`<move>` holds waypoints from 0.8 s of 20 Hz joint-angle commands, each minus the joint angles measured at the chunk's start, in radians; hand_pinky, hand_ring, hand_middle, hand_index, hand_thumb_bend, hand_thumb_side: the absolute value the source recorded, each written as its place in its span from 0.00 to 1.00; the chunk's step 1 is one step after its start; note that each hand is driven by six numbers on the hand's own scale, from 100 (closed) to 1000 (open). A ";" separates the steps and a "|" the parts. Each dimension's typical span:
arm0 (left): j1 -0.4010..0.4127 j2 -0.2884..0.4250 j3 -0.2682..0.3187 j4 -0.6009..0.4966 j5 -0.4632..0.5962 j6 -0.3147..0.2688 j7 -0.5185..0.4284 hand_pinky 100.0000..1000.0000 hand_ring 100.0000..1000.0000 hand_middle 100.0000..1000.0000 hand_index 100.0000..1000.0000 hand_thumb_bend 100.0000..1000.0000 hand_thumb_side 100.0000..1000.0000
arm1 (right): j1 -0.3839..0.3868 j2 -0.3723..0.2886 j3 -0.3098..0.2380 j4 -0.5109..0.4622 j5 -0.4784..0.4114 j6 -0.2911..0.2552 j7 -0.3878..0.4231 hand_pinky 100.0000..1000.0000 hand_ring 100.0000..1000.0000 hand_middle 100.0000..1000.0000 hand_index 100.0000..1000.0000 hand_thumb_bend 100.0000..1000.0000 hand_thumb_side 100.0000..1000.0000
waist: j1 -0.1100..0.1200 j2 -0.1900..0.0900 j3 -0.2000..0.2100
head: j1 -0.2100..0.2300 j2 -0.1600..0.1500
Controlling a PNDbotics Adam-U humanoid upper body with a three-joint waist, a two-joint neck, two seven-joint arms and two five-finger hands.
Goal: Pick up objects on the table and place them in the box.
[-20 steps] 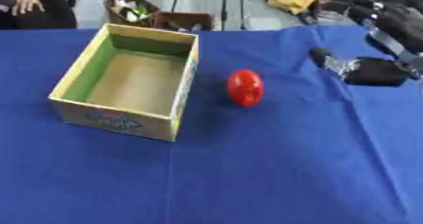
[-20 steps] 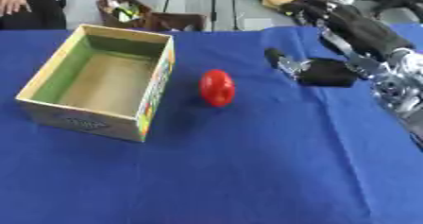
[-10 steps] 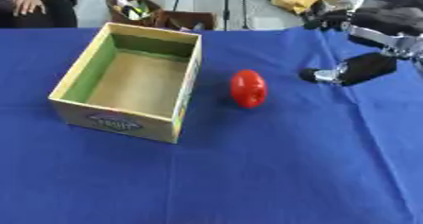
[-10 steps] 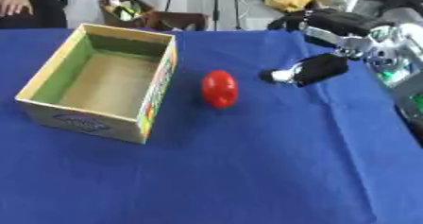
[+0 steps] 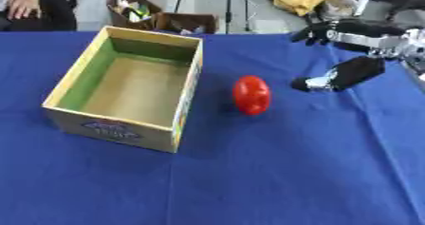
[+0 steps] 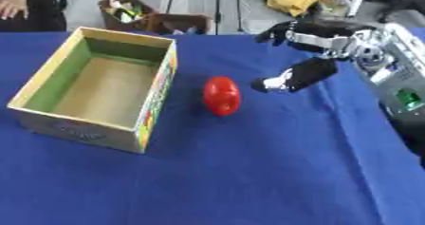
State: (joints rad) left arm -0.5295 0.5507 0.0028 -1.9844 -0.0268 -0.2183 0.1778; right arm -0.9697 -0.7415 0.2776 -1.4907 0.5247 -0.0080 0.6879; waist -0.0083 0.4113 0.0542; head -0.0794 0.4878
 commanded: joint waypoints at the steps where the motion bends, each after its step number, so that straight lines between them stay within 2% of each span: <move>1: -0.021 0.009 0.001 -0.016 0.004 -0.004 -0.003 0.54 0.71 0.77 0.97 0.00 1.00 | -0.032 -0.007 -0.014 0.001 -0.007 -0.002 0.002 0.87 0.89 0.93 1.00 0.39 0.65 | 0.004 -0.014 0.009 | -0.024 -0.020; 2: -0.024 0.008 0.000 -0.016 0.005 -0.005 -0.004 0.54 0.71 0.77 0.97 0.00 1.00 | -0.037 -0.002 -0.013 0.007 -0.006 -0.001 0.001 0.87 0.89 0.93 1.00 0.36 0.65 | 0.004 -0.010 0.014 | -0.032 -0.022; 5: -0.032 0.005 -0.001 -0.016 0.007 -0.007 -0.006 0.54 0.71 0.77 0.97 0.00 1.00 | -0.053 0.008 -0.009 0.028 -0.006 -0.003 0.003 0.87 0.90 0.94 1.00 0.40 0.64 | 0.005 0.001 0.029 | -0.055 -0.030; 16: -0.052 0.004 -0.004 -0.016 0.011 -0.011 -0.015 0.54 0.71 0.77 0.97 0.00 1.00 | -0.084 0.000 -0.006 0.046 -0.021 -0.056 0.086 0.89 0.92 0.95 1.00 0.50 0.62 | -0.003 0.027 0.063 | -0.090 -0.062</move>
State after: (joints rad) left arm -0.5671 0.5432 -0.0033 -1.9844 -0.0185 -0.2281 0.1671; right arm -1.0308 -0.7173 0.2841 -1.4407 0.5138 -0.0591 0.7651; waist -0.0129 0.4613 0.1167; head -0.1632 0.4426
